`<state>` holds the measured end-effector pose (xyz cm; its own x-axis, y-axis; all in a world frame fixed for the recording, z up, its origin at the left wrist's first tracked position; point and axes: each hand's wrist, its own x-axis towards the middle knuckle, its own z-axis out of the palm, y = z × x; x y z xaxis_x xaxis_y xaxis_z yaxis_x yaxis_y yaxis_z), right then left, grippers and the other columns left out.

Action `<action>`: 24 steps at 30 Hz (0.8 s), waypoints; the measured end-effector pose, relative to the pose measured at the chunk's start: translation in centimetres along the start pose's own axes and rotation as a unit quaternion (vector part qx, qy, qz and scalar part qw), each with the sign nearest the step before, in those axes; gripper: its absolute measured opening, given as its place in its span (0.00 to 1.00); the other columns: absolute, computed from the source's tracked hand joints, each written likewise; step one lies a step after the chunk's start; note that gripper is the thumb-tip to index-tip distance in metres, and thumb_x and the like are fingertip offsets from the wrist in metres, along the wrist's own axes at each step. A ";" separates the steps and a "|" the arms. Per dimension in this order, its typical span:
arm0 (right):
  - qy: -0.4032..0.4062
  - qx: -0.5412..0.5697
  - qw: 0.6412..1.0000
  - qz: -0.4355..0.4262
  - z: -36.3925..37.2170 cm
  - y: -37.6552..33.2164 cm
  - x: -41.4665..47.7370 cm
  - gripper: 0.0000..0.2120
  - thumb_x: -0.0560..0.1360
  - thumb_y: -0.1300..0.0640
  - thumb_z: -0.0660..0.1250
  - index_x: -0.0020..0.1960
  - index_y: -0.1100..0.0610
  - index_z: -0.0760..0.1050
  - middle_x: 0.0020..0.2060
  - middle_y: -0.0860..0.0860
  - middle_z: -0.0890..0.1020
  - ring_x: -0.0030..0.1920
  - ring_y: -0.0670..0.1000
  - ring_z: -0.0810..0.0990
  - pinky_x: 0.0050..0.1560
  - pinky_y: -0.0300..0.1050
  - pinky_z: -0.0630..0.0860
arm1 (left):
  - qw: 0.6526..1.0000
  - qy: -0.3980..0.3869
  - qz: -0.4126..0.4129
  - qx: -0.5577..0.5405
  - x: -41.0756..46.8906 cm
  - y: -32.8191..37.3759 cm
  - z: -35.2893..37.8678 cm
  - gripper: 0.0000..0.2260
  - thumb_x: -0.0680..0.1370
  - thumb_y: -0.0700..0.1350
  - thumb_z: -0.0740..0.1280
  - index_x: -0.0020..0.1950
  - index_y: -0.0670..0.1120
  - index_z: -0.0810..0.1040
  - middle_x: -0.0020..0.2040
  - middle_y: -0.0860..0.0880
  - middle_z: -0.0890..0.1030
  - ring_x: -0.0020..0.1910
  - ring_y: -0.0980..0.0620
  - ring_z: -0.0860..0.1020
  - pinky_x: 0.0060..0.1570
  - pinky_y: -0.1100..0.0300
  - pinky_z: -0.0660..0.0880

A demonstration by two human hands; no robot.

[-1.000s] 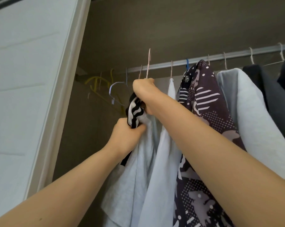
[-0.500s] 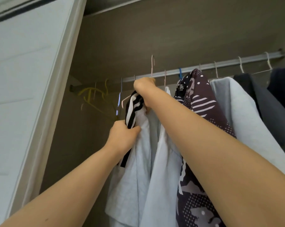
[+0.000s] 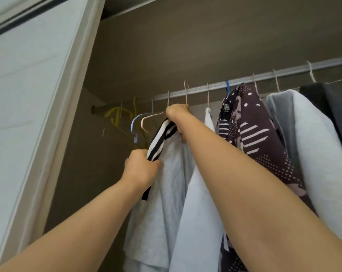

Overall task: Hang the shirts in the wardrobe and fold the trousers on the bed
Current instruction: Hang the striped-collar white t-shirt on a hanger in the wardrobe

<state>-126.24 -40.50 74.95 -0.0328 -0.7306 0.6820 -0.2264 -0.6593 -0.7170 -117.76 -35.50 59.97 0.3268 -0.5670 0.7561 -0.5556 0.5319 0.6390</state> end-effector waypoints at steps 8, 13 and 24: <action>0.003 -0.055 0.998 -0.015 0.8 1.3 -2.7 0.27 0.78 0.54 0.61 0.73 0.64 0.60 0.66 0.59 0.74 0.61 0.60 0.76 0.62 0.53 0.75 | 1.000 0.008 0.005 -0.005 -2.9 -2.7 0.2 0.07 0.76 0.39 0.69 0.38 0.44 0.79 0.30 0.50 0.80 0.30 0.50 0.78 0.31 0.60 0.72; -0.014 -0.112 0.992 -0.056 2.9 3.1 -5.9 0.38 0.79 0.48 0.60 0.78 0.62 0.43 0.76 0.62 0.56 0.71 0.65 0.64 0.69 0.56 0.66 | 0.999 0.029 0.014 0.022 -5.0 -3.4 -0.5 0.15 0.74 0.37 0.68 0.32 0.51 0.69 0.20 0.59 0.71 0.20 0.59 0.68 0.24 0.66 0.63; 0.018 -0.223 0.941 -0.254 3.5 6.1 -15.8 0.30 0.82 0.55 0.57 0.79 0.60 0.49 0.76 0.58 0.59 0.73 0.60 0.64 0.67 0.54 0.71 | 0.993 0.101 0.052 0.039 -11.6 -3.5 -3.5 0.04 0.78 0.42 0.67 0.43 0.48 0.78 0.36 0.49 0.79 0.33 0.54 0.75 0.31 0.65 0.70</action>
<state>-123.64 -33.56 59.29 0.1577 -0.3302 0.9307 -0.6071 -0.7757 -0.1723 -116.97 -28.61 49.43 0.4076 -0.3691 0.8352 -0.6489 0.5265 0.5493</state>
